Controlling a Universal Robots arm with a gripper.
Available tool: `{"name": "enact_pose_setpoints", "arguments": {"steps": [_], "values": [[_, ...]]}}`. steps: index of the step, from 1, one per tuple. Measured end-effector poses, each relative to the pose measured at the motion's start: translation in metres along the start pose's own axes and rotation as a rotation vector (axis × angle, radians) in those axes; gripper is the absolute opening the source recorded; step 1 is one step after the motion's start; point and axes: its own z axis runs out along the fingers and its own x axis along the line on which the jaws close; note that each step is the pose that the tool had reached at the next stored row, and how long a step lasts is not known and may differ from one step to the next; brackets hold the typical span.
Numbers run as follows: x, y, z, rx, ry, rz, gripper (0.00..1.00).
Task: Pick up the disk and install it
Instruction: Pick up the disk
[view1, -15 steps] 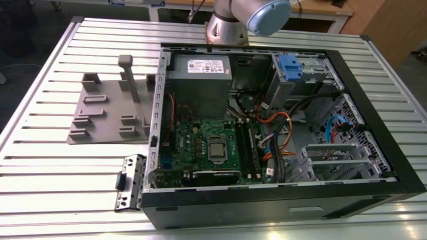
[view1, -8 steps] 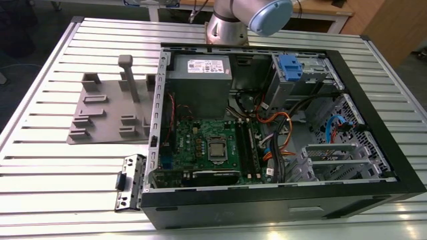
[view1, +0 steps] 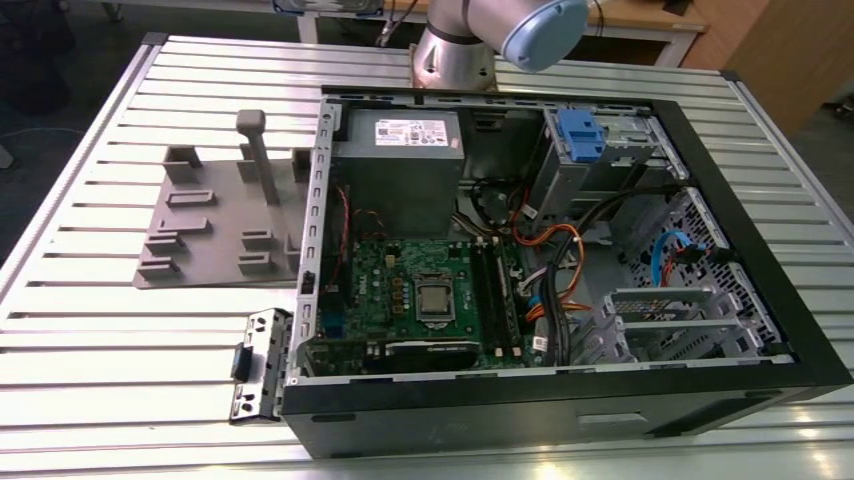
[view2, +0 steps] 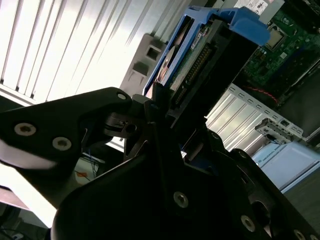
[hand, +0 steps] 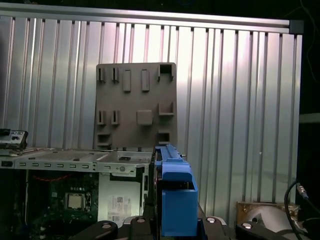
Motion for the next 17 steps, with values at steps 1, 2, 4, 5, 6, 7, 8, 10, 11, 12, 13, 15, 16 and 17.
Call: {"name": "enact_pose_setpoints", "arguments": {"steps": [1, 2, 4, 5, 6, 7, 8, 10, 11, 12, 13, 15, 16, 17], "values": [[0.0001, -0.0033, 0.0, -0.0001, 0.0, 0.0, 0.36], [0.0003, -0.0066, 0.0, -0.0001, 0.0, 0.0, 0.36], [0.0006, -0.013, 0.0, -0.0002, 0.0, 0.0, 0.36], [0.0007, -0.0163, -0.0001, -0.0004, 0.0, 0.0, 0.36], [0.0008, -0.0196, -0.0001, -0.0005, 0.0, 0.0, 0.36], [0.0012, -0.0275, -0.0001, -0.0005, 0.0, 0.0, 0.36], [0.0014, -0.0306, -0.0001, -0.0006, 0.0, 0.0, 0.36], [0.0016, -0.0373, -0.0001, -0.0007, -0.0001, 0.0, 0.36], [0.0017, -0.0401, -0.0001, -0.0008, 0.0, 0.0, 0.36], [0.0019, -0.0429, -0.0002, -0.0008, 0.0, 0.0, 0.36], [0.002, -0.0456, -0.0002, -0.0008, 0.0, 0.0, 0.36], [0.0022, -0.0511, -0.0002, -0.0009, -0.0001, 0.0, 0.36], [0.0023, -0.0539, -0.0001, -0.0009, -0.0001, 0.0, 0.36], [0.0025, -0.057, -0.0002, -0.0011, -0.0001, 0.0, 0.36]]}}
